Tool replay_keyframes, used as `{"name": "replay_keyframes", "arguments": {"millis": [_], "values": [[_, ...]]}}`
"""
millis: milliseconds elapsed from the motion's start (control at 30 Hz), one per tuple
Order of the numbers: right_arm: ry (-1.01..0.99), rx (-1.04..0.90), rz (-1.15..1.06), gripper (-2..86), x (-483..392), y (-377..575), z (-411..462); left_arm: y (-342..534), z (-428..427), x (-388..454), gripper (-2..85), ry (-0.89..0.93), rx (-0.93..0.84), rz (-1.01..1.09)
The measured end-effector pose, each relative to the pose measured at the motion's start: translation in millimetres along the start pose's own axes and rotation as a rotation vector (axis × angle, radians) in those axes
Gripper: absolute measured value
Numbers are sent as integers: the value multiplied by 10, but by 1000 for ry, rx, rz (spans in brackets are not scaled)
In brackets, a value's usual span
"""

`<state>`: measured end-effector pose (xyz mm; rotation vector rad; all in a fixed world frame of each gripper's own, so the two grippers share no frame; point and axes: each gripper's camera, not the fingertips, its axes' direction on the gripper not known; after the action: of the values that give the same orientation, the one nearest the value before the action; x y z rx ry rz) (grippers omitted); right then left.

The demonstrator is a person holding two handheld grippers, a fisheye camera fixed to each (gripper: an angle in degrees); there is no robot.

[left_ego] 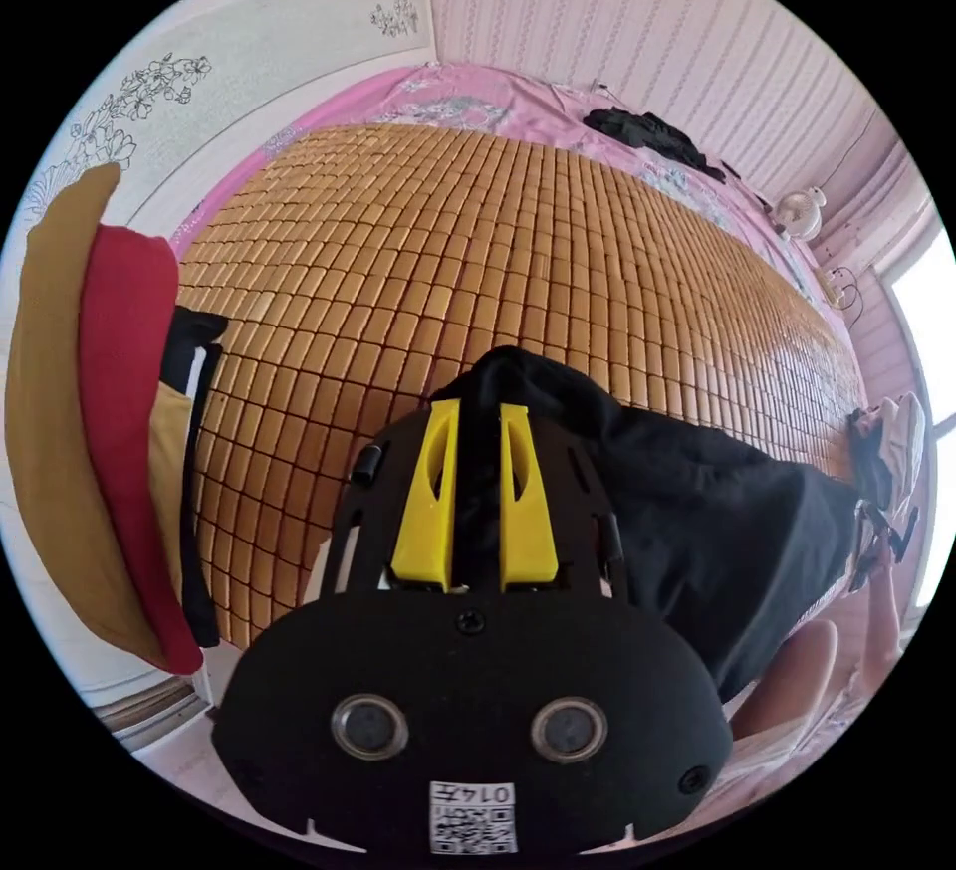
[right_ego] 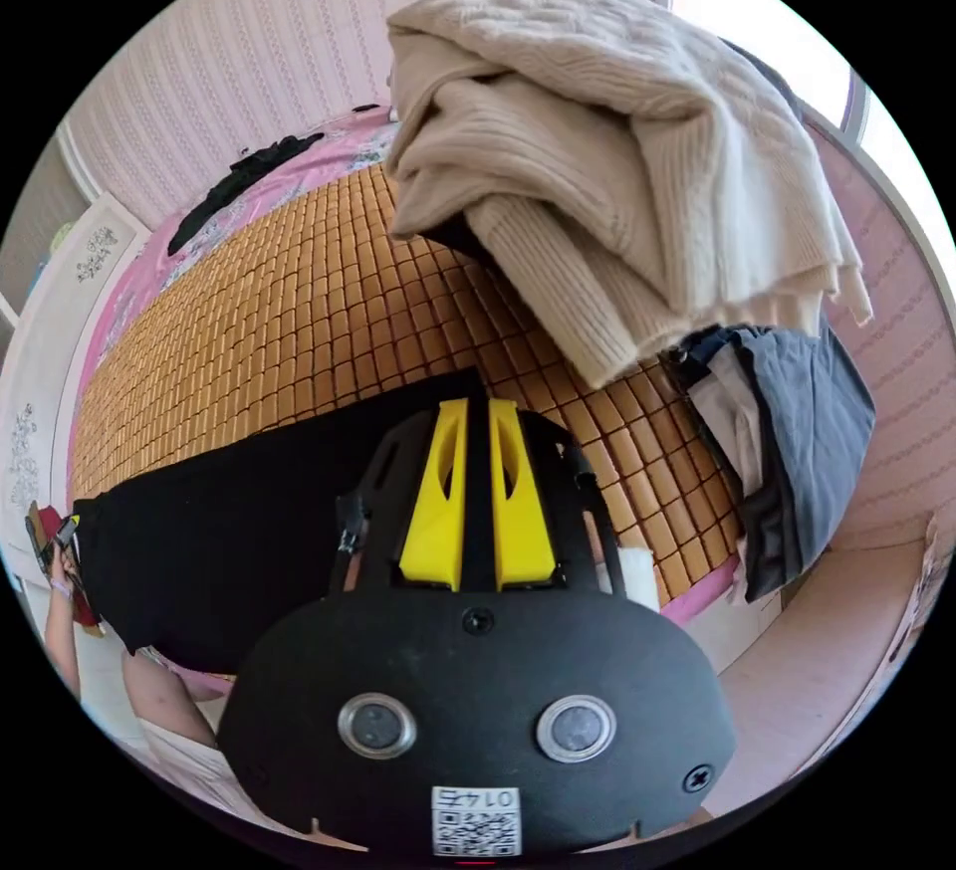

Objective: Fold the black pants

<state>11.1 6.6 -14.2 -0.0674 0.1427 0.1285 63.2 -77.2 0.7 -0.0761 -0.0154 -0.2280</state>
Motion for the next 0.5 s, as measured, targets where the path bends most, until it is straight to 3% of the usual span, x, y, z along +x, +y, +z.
{"name": "replay_keyframes", "arguments": {"millis": [133, 233, 400, 500], "values": [[-72, -11, 56, 54, 433, 514, -272, 119, -445, 292, 63, -46, 70, 134], [-144, -68, 129, 60, 604, 796, -193, 315, -571, 813, 62, 84, 32, 307], [-220, -117, 206, 79, 703, 815, 160, 721, -239, 2186, 73, 389, -212, 620], [-279, -128, 215, 29, 694, 663, 167, 857, -37, 2918, 81, 434, -302, 784]]}}
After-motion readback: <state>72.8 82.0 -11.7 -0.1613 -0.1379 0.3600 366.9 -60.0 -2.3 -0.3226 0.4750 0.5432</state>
